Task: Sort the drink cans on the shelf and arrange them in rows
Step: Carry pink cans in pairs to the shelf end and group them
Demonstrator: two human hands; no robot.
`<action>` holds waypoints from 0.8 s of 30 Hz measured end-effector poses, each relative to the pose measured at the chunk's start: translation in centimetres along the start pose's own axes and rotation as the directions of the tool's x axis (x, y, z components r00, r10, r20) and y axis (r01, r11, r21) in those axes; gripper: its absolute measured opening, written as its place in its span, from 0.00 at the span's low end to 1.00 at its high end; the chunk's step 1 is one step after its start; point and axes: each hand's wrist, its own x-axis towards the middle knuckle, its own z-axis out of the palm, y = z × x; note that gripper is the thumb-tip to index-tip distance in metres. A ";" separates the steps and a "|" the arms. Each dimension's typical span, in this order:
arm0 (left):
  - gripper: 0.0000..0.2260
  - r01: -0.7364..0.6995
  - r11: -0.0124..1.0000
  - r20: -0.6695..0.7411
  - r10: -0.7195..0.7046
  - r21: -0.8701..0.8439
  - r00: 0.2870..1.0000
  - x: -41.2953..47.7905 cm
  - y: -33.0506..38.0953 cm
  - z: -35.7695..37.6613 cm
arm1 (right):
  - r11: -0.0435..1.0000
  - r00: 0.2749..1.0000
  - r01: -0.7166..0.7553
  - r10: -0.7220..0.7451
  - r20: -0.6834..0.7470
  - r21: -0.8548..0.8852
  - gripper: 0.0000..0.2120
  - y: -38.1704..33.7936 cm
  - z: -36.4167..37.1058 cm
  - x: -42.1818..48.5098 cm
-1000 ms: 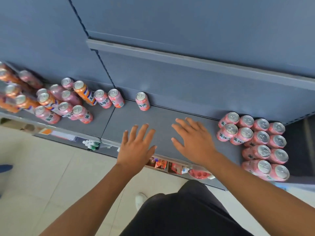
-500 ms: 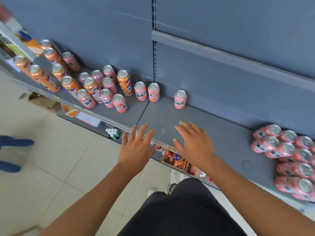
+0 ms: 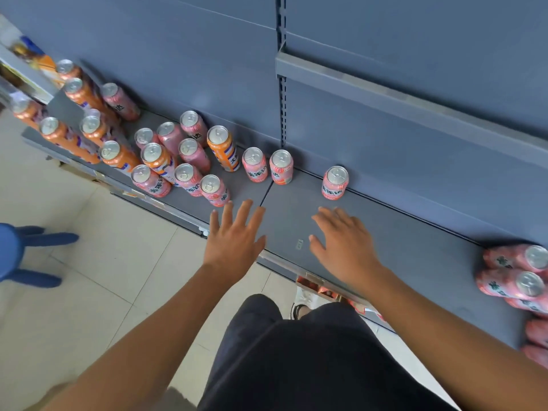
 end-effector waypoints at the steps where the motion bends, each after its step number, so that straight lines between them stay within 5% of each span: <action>1: 0.25 -0.009 1.000 0.009 0.009 -0.001 1.000 0.8 -0.3 0.0 | 1.000 1.000 -0.008 0.008 0.008 0.002 0.18 0.2 0.2 0.4; 9: 0.24 -0.115 0.993 -0.005 0.115 -0.040 0.993 7.8 -4.3 1.3 | 0.983 0.983 -0.176 0.174 0.063 0.040 0.17 0.9 2.3 3.6; 18: 0.30 -0.081 0.993 0.040 0.085 -0.085 0.996 15.4 -6.8 1.6 | 0.833 0.848 -0.529 0.524 0.077 0.159 0.20 0.1 3.0 8.2; 24: 0.33 0.086 0.866 0.089 -0.048 -0.492 0.995 18.9 -7.3 3.8 | 0.679 0.741 -0.644 0.668 0.069 0.353 0.26 1.0 3.8 11.2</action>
